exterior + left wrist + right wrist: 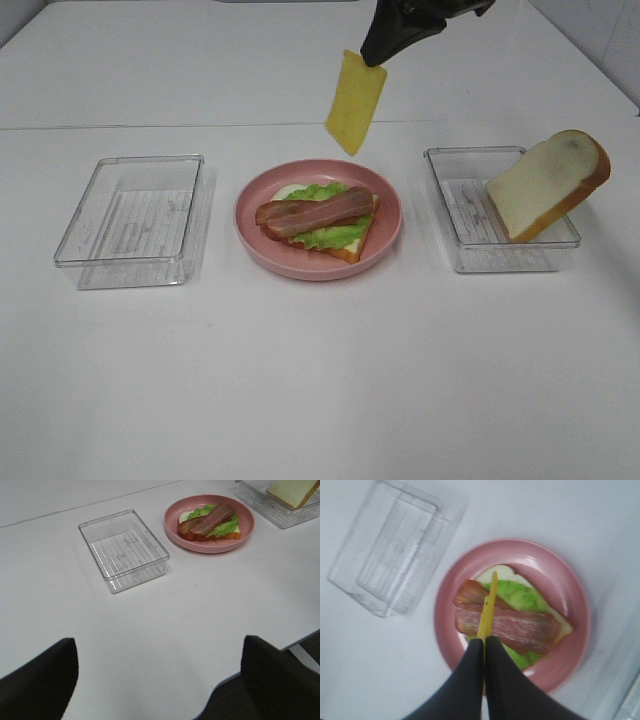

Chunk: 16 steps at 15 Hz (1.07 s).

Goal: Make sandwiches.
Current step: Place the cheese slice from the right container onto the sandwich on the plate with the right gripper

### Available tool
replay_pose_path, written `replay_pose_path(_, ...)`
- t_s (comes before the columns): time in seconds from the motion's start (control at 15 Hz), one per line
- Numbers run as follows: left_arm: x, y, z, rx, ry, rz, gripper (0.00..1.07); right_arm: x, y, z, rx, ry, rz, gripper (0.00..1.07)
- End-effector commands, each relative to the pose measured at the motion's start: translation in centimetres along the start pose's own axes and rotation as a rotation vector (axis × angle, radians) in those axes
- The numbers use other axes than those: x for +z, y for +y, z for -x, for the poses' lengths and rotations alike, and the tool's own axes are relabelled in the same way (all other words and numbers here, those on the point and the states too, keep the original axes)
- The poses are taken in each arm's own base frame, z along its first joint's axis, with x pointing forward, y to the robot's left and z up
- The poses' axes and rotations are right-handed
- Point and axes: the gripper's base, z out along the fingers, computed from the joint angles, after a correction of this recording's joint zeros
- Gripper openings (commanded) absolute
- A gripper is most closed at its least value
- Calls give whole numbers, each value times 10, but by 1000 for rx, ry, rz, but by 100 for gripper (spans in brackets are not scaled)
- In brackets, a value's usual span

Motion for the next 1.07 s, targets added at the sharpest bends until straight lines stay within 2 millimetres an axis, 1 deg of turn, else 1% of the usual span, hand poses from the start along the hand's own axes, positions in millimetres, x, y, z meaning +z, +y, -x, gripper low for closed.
replay_pose_path(0.07, -2, 0, -1, 1, -34, -2, 82, 12, 4, 1, 1, -3, 102, 0)
replay_pose_path(0.13, -2, 0, -1, 1, -34, -2, 82, 27, 4, 1, 19, 10, 189, 0)
replay_pose_path(0.27, -2, 0, -1, 1, -34, -2, 82, 50, 2, 2, 55, 20, 304, 0)
replay_pose_path(0.33, -2, 0, -1, 1, -34, -2, 82, 74, -4, -1, 98, 50, 372, 0)
replay_pose_path(0.4, -2, 0, -1, 1, -34, -2, 82, 74, -4, -1, 98, 50, 372, 0)
replay_pose_path(0.53, -2, 0, -1, 1, -34, -2, 82, 96, -12, -6, 131, 83, 402, 0)
replay_pose_path(0.6, -2, 0, -1, 1, -34, -2, 82, 117, -23, -12, 160, 115, 392, 0)
replay_pose_path(0.67, -2, 0, -1, 1, -34, -2, 82, 125, -28, -14, 171, 125, 377, 0)
replay_pose_path(0.73, -2, 0, -1, 1, -34, -2, 82, 128, -31, -15, 177, 123, 363, 0)
replay_pose_path(0.8, -2, 0, -1, 1, -34, -2, 82, 133, -37, -15, 181, 115, 310, 0)
replay_pose_path(0.93, -2, 0, -1, 1, -34, -2, 82, 135, -47, -15, 186, 100, 191, 0)
replay_pose_path(1.07, -2, 0, -1, 1, -34, -2, 82, 135, -54, -18, 165, 127, 101, 0)
